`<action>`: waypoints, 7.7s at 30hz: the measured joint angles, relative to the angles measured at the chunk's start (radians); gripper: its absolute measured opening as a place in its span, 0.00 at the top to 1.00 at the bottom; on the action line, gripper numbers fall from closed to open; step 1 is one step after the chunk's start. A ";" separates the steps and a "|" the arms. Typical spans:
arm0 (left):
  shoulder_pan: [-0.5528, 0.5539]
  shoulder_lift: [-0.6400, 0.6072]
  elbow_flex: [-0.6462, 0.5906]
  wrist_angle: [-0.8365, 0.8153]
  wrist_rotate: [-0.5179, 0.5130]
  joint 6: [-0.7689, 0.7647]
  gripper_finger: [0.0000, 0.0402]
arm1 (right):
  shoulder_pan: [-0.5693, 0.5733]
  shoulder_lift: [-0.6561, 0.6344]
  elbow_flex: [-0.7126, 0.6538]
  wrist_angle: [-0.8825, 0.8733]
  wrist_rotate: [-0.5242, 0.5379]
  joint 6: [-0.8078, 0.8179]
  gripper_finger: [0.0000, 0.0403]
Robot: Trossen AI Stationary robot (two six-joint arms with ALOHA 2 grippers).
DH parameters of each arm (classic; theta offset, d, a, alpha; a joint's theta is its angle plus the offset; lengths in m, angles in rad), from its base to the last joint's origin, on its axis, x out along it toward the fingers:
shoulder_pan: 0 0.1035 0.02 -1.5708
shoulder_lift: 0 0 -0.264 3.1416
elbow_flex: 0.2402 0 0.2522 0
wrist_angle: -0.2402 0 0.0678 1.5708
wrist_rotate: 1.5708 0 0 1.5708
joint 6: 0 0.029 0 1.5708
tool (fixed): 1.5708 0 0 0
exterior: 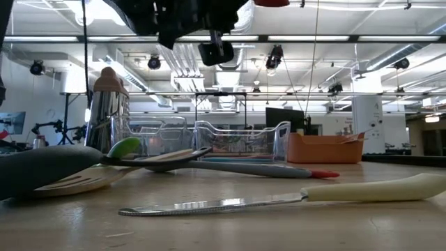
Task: Pick & Place Kitchen Items
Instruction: Put the red serving spoon into the left transparent bin, then put the right yellow knife into the orange bin
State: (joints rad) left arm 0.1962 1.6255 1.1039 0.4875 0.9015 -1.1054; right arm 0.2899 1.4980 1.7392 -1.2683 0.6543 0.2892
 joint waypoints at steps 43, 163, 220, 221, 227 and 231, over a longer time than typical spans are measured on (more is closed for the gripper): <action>0.472 -0.334 -0.011 -0.943 -0.991 0.876 0.88 | -0.003 -0.458 -0.743 0.206 0.047 0.434 0.92; -0.134 -0.425 0.259 -1.111 -1.040 0.873 0.53 | -0.002 -0.457 -0.743 0.266 0.012 0.403 0.92; -0.443 -0.432 -0.613 -0.048 -1.244 1.060 0.69 | 0.241 0.058 -0.317 0.099 -0.505 0.588 0.92; -0.439 -0.432 -0.613 -0.046 -1.244 1.061 0.69 | 0.241 0.077 -0.301 0.063 -0.523 0.597 0.92; -0.422 -0.432 -0.614 -0.043 -1.303 1.094 0.69 | 0.253 0.140 -0.259 -0.161 -0.654 0.813 0.88; -0.400 -0.432 -0.613 -0.031 -1.368 1.137 0.69 | 0.298 0.126 -0.293 -0.165 -0.717 0.999 0.79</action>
State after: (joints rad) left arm -0.2036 1.1931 0.4911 0.4568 -0.4669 0.0318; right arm 0.5880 1.6242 1.4465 -1.4330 -0.0629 1.2878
